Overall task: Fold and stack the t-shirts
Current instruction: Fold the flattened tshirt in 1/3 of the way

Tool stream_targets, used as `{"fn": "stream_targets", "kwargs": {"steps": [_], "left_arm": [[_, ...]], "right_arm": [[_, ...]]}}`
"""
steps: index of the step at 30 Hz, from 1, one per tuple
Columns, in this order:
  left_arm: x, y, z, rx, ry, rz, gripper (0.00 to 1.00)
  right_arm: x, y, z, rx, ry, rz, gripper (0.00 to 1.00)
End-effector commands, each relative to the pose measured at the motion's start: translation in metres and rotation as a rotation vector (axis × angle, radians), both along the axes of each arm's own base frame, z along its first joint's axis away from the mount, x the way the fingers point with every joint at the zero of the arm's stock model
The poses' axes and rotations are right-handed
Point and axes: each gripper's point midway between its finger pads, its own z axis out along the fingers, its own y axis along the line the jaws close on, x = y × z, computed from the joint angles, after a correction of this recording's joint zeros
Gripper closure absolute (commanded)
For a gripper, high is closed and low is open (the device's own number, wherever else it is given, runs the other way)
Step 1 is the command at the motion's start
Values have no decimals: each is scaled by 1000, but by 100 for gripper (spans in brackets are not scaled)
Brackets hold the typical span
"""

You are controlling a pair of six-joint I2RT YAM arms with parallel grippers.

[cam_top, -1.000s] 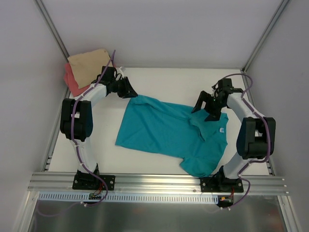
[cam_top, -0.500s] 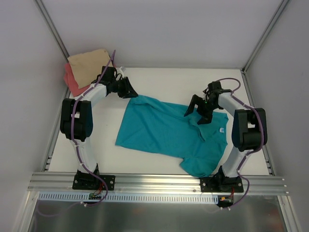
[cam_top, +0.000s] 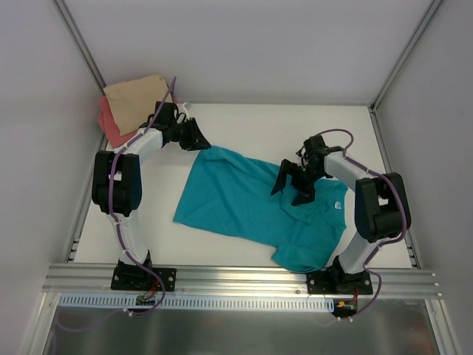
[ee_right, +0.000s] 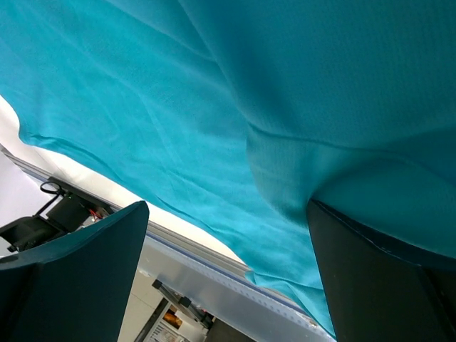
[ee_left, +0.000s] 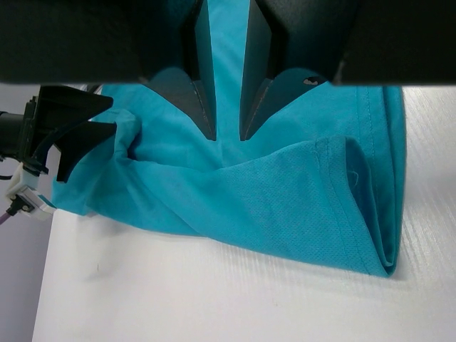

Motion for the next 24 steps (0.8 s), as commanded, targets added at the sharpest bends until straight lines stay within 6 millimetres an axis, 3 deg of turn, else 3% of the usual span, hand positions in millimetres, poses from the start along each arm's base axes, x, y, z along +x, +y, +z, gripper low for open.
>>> {"fn": "stream_targets", "kwargs": {"steps": [1, 8, 11, 14, 19, 24], "left_arm": [[-3, 1, 21, -27, -49, -8, 79], [-5, 0, 23, -31, -52, -11, 79], [-7, 0, 24, -28, -54, -13, 79], [-7, 0, 25, -29, -57, -14, 79], [-5, -1, 26, -39, -61, -15, 79], [-2, -1, 29, -41, -69, -15, 79]], "right_arm": [[-8, -6, 17, -17, -39, 23, 1], [2, -30, 11, -136, -81, 41, 1], [15, -43, 23, -197, -128, 32, 0], [34, -78, 40, -349, -199, 0, 0], [52, -132, 47, -376, -183, -135, 1], [54, -166, 48, -398, -159, -197, 1]]}}
